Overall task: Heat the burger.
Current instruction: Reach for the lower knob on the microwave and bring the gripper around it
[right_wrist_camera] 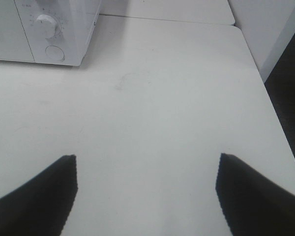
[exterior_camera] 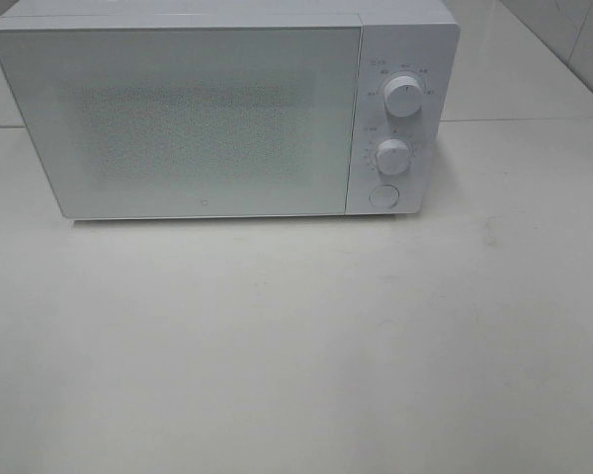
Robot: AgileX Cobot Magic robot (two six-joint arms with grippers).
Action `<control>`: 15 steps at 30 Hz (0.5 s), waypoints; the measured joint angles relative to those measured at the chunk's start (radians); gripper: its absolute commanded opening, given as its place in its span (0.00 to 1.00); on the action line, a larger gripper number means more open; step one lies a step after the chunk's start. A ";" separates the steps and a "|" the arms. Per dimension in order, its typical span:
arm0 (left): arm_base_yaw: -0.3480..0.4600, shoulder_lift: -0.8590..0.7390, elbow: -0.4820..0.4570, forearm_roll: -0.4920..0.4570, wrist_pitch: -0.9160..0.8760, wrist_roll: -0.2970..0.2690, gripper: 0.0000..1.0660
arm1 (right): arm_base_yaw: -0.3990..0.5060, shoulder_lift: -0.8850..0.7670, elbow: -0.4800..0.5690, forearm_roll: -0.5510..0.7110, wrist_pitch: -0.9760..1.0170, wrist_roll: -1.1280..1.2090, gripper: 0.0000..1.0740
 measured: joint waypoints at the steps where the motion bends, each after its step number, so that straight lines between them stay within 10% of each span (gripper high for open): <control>1: 0.000 0.000 0.000 0.000 0.000 0.000 0.92 | 0.000 0.000 0.000 0.000 0.000 0.000 0.71; 15: 0.000 -0.026 0.001 0.002 0.000 0.000 0.92 | 0.000 0.000 0.000 0.000 0.000 0.000 0.71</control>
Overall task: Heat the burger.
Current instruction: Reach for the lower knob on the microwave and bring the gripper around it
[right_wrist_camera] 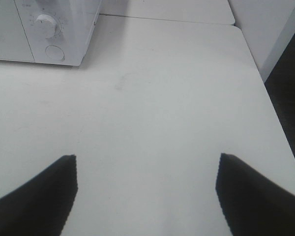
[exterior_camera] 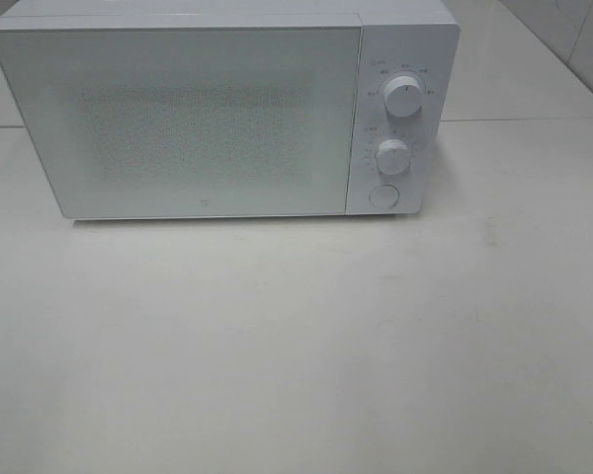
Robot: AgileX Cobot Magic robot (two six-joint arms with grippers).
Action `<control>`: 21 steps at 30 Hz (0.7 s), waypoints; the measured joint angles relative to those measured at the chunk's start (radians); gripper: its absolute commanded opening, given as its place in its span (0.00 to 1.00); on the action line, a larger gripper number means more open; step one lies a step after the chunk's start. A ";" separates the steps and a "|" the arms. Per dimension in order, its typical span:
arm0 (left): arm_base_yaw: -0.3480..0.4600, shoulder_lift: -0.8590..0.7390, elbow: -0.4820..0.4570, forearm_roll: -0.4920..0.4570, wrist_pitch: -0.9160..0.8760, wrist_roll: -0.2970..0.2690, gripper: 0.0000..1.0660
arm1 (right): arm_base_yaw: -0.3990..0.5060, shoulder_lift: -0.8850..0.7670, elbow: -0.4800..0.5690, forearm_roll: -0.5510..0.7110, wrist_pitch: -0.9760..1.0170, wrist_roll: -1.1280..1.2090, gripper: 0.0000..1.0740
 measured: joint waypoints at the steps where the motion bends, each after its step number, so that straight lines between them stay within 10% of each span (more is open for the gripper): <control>1: 0.000 0.000 0.000 0.000 0.000 0.000 0.92 | 0.000 0.000 0.000 0.000 0.000 0.000 0.71; 21: 0.000 0.000 0.000 0.000 -0.001 0.000 0.92 | 0.000 0.000 0.000 0.000 0.000 0.000 0.71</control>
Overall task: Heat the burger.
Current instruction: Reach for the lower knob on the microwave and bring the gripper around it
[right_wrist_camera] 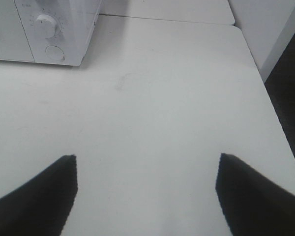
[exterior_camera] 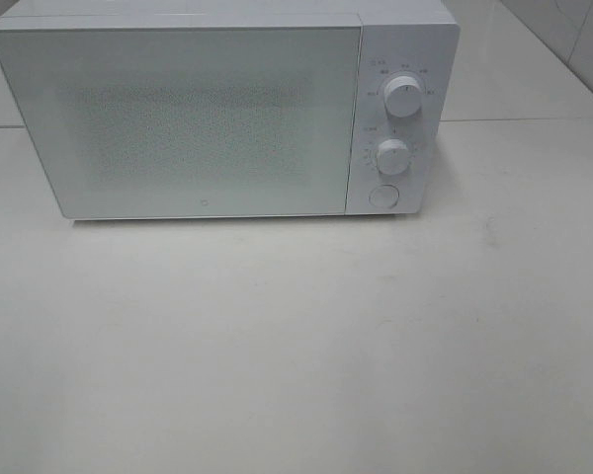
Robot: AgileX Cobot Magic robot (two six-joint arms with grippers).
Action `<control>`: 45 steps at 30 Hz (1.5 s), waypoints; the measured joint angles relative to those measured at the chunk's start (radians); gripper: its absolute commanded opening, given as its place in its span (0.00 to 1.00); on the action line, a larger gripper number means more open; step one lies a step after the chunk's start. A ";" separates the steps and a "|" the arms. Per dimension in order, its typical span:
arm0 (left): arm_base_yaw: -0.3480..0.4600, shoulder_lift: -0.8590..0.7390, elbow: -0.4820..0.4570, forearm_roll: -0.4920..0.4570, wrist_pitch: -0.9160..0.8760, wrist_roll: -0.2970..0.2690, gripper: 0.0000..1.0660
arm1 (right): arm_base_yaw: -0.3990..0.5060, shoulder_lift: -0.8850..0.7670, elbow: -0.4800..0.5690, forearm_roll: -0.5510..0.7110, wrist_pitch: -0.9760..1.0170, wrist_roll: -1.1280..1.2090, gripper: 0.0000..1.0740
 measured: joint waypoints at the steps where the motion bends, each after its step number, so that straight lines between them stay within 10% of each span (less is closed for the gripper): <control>1: 0.000 0.000 0.000 0.000 0.000 0.000 0.92 | 0.000 0.000 0.000 0.000 0.000 0.000 0.71; 18: 0.000 0.000 0.000 0.000 0.000 0.000 0.92 | 0.000 0.012 -0.020 0.000 -0.076 0.000 0.71; 45: 0.000 0.000 0.000 0.000 -0.002 0.000 0.92 | 0.000 0.488 0.016 0.000 -0.648 0.000 0.71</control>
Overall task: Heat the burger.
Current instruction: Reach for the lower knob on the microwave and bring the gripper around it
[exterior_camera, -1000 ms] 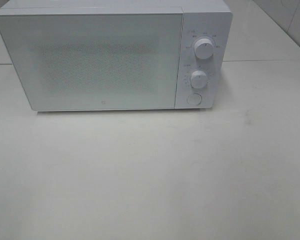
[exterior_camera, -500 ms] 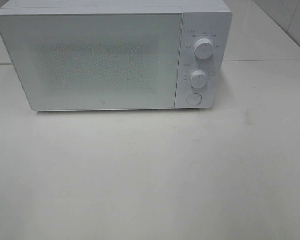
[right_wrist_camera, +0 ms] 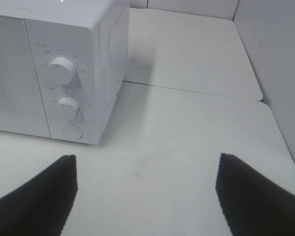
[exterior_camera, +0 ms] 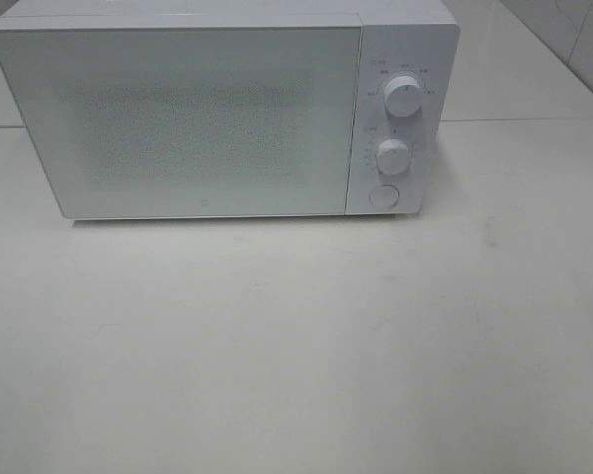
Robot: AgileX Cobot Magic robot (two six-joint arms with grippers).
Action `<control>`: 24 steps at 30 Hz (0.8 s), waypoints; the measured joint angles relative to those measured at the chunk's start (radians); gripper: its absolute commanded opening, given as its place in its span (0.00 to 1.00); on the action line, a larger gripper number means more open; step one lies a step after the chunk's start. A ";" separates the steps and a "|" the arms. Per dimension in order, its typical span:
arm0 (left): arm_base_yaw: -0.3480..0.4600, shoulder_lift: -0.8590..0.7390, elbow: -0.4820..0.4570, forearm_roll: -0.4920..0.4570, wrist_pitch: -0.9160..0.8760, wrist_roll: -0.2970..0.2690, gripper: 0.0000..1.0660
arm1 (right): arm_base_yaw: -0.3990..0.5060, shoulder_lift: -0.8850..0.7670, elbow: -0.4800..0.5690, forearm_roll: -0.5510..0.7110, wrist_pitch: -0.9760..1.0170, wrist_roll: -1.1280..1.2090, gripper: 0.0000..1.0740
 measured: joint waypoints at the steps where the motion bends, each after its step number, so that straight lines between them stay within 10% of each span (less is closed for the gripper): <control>1: 0.000 0.000 0.000 0.000 0.000 0.000 0.92 | 0.000 0.039 0.000 0.000 -0.035 0.000 0.71; 24: 0.000 0.000 0.000 0.000 0.000 0.000 0.92 | 0.000 0.413 0.000 -0.001 -0.448 0.001 0.71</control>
